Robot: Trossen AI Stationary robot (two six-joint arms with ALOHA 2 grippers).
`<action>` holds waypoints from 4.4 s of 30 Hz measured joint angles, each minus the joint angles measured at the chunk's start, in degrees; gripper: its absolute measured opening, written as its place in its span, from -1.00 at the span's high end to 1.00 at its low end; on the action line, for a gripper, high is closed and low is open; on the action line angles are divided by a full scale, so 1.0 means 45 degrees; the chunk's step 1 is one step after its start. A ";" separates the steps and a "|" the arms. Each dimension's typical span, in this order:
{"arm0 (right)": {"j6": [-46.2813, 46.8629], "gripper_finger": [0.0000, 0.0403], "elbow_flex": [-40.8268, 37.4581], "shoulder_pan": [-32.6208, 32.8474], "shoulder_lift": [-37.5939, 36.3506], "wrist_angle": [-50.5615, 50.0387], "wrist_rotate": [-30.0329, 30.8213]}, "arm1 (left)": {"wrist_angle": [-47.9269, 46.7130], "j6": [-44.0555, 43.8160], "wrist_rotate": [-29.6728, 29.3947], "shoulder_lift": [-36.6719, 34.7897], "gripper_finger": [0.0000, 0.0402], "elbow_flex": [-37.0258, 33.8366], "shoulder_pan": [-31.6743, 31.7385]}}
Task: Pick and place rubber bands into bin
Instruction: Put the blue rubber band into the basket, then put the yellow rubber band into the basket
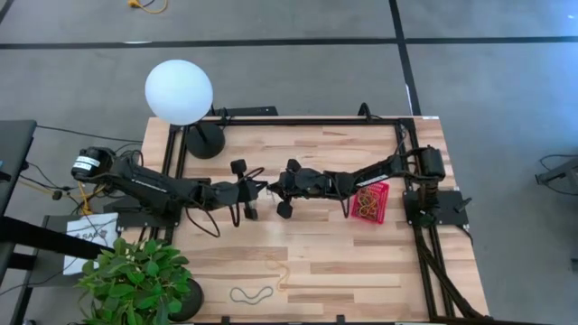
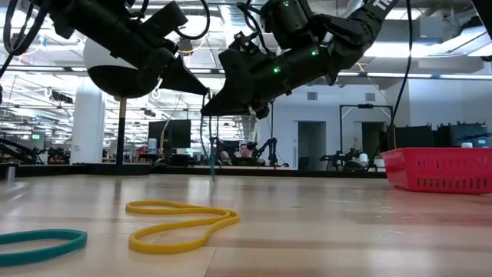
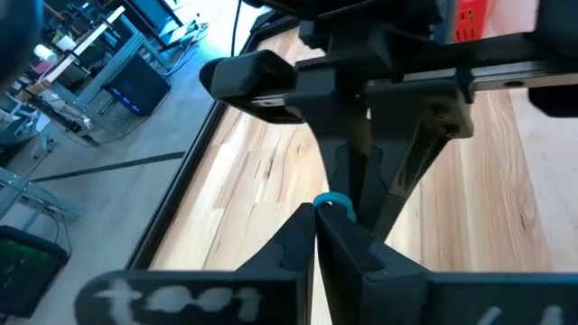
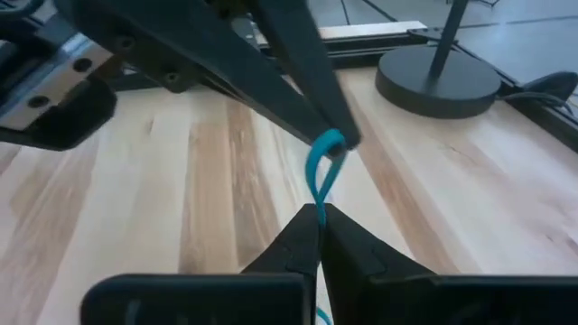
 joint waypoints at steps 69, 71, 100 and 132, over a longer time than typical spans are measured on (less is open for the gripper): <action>1.1615 0.41 -0.2548 0.3574 -0.7859 -1.5411 0.2981 | -0.4337 -0.3711 0.2884 -0.0005 0.24 0.0000 0.1015; 0.9945 0.41 -0.2617 0.3754 -0.7784 -1.3067 0.2973 | -0.3939 -0.3328 0.4507 -0.0005 0.24 0.0000 0.1015; 0.5466 0.41 0.3838 0.5765 0.1603 -0.8837 0.2196 | -0.1179 -0.5819 0.7330 -0.0005 0.24 -0.0957 -0.4744; 0.6706 0.51 0.5931 0.6530 0.3861 -1.0969 0.2291 | -0.1435 -0.5580 0.4646 -0.0005 0.24 -0.0957 -0.5945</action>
